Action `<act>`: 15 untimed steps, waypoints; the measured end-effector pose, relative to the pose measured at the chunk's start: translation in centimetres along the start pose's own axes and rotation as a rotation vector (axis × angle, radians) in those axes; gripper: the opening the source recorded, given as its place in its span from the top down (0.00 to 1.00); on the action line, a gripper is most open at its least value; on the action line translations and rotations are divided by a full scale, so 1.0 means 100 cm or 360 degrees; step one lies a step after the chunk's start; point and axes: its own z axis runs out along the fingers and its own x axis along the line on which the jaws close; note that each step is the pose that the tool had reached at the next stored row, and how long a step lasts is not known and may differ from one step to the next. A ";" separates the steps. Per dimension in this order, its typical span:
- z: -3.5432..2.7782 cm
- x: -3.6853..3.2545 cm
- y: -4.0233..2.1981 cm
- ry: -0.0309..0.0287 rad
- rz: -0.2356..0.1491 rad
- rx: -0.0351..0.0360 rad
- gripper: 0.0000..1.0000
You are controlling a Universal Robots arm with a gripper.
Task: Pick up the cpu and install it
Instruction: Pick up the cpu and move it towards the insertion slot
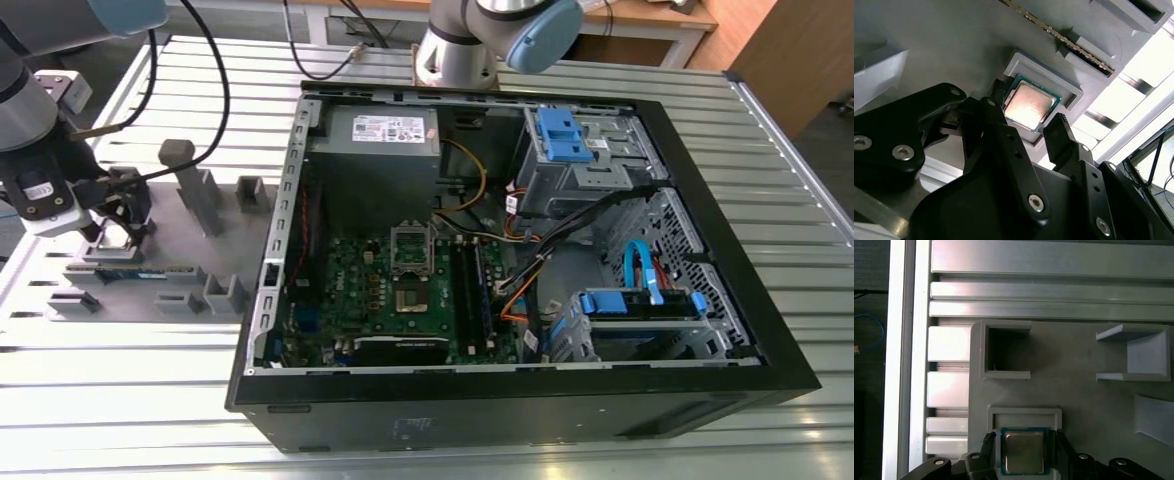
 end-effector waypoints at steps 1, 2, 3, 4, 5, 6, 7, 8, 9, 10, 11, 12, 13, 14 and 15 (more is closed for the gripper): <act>0.0001 0.0002 0.0001 -0.00001 0.0000 0.0000 0.41; 0.0001 0.0003 0.0002 0.00000 0.0000 0.0000 0.41; 0.0004 0.0004 0.0002 0.00003 0.0000 0.0000 0.41; 0.0005 0.0004 0.0002 0.00001 0.0000 0.0000 0.41; 0.0005 0.0004 0.0002 0.00002 0.0000 0.0000 0.41; 0.0005 0.0004 0.0002 0.00002 -0.0001 0.0000 0.41; 0.0005 0.0004 0.0002 0.00002 -0.0002 0.0000 0.41; 0.0006 0.0004 0.0002 0.00004 -0.0005 0.0000 0.41; 0.0006 0.0004 0.0002 0.00006 -0.0009 0.0000 0.41; 0.0006 0.0004 0.0002 0.00007 -0.0011 0.0000 0.41; 0.0006 0.0004 0.0002 0.00007 -0.0011 0.0000 0.41; 0.0006 0.0004 0.0002 0.00007 -0.0011 0.0000 0.41; 0.0006 0.0004 0.0002 0.00007 -0.0011 0.0000 0.41; 0.0006 0.0004 0.0002 0.00007 -0.0012 0.0000 0.41; 0.0006 0.0004 0.0002 0.00009 -0.0015 0.0000 0.41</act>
